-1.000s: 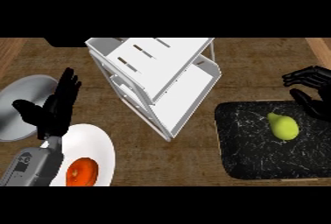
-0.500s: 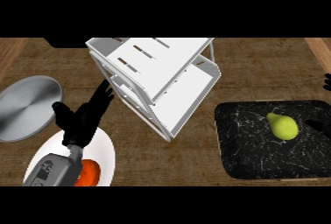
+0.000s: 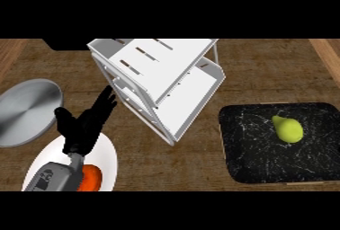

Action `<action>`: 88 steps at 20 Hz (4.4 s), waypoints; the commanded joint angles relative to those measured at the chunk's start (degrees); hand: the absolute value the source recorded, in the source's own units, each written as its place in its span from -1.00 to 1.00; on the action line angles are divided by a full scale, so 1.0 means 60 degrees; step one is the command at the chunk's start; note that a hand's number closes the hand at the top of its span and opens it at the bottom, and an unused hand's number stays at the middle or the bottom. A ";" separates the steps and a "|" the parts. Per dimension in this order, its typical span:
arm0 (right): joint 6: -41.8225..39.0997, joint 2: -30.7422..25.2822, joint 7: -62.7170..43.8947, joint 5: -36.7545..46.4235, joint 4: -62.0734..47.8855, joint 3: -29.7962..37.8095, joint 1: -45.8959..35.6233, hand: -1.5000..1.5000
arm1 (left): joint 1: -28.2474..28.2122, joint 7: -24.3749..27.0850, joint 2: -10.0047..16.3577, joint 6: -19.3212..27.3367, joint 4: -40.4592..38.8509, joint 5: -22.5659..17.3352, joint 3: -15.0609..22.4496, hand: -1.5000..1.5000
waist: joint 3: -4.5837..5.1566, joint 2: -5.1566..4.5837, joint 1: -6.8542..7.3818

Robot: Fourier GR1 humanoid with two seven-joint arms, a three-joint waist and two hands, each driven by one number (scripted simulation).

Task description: Pick the pear from the tray and place it in the tiered basket

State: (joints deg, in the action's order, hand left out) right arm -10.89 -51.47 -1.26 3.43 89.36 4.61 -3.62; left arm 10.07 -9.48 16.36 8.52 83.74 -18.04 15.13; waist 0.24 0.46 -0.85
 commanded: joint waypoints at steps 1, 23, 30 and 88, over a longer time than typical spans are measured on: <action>-0.0089 -0.1104 -0.2242 0.1207 0.1364 -0.0471 -0.0071 -1.00 | 0.0147 -0.0219 0.0151 -0.0101 0.0183 -0.0025 -0.0085 0.00 | 0.0015 0.0004 0.0033; -0.1849 0.2156 -0.9743 0.3788 0.3123 -0.4340 -0.1767 -1.00 | -0.0164 -0.0498 -0.0045 -0.0841 0.0429 0.0177 -0.0681 0.00 | -0.0037 -0.0070 0.0170; -0.2421 0.2779 -0.9807 0.4142 0.2793 -0.4139 -0.1695 -1.00 | 0.0089 0.0321 -0.1047 -0.0511 -0.0513 0.1100 -0.0331 0.00 | -0.0035 -0.0076 0.0112; -0.0269 0.4504 -0.0709 0.8354 -0.3111 -0.1741 -0.1815 1.00 | -0.0240 -0.0433 -0.1455 -0.2306 0.0166 0.1764 -0.2178 0.00 | -0.0044 -0.0108 0.0318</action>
State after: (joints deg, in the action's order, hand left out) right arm -12.15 -24.25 -12.13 53.00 73.18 -2.49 -12.78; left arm 9.62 -13.29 6.85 -4.10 84.95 -7.08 2.55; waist 1.45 0.77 0.41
